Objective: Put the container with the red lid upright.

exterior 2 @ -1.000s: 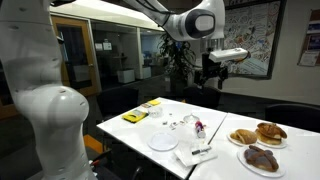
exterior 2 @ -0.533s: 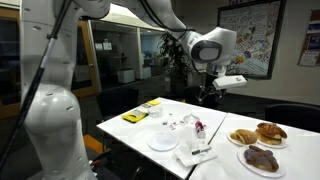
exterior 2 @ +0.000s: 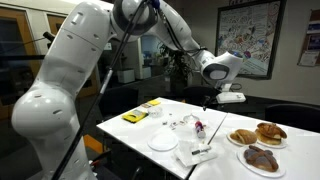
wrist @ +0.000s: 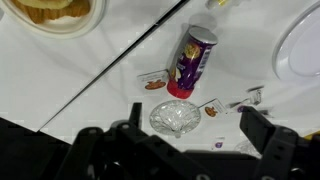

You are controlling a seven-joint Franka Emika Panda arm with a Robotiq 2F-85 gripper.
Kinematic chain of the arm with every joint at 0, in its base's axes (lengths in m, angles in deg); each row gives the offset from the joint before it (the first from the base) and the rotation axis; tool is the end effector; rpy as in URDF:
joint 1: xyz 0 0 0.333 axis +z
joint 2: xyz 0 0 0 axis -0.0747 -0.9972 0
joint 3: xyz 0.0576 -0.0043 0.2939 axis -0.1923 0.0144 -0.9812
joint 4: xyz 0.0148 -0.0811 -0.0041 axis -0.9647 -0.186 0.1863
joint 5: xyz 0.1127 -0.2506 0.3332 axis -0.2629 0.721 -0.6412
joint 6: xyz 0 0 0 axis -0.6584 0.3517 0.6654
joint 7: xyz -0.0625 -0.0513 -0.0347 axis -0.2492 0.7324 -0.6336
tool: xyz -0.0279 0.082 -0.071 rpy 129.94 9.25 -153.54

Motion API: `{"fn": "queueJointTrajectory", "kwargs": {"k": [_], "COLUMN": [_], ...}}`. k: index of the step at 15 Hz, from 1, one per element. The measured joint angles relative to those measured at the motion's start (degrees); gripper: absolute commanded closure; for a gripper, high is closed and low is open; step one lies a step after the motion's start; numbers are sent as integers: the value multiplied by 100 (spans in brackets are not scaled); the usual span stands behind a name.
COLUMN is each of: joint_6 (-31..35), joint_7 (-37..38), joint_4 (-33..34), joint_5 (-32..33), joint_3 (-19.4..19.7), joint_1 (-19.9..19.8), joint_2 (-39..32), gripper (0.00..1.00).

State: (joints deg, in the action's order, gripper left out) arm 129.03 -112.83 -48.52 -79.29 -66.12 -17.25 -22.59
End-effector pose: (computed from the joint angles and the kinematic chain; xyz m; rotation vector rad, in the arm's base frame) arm 0.6244 -0.3347 0.2305 -2.7164 -1.1111 -0.4880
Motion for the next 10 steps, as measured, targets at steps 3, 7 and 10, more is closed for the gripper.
{"fn": "queueJointTrajectory", "kwargs": {"k": [3,7,10], "joint_6": [-152,-373,-407], "joint_7": [725,842,953], "joint_4": [672,1064,1086], "joint_5": [315,420,589], "joint_3": [-358,-532,-547], "joint_1": [22,9,-23], "joint_2": [-605,-900,-897], "gripper": [0,0,0]}}
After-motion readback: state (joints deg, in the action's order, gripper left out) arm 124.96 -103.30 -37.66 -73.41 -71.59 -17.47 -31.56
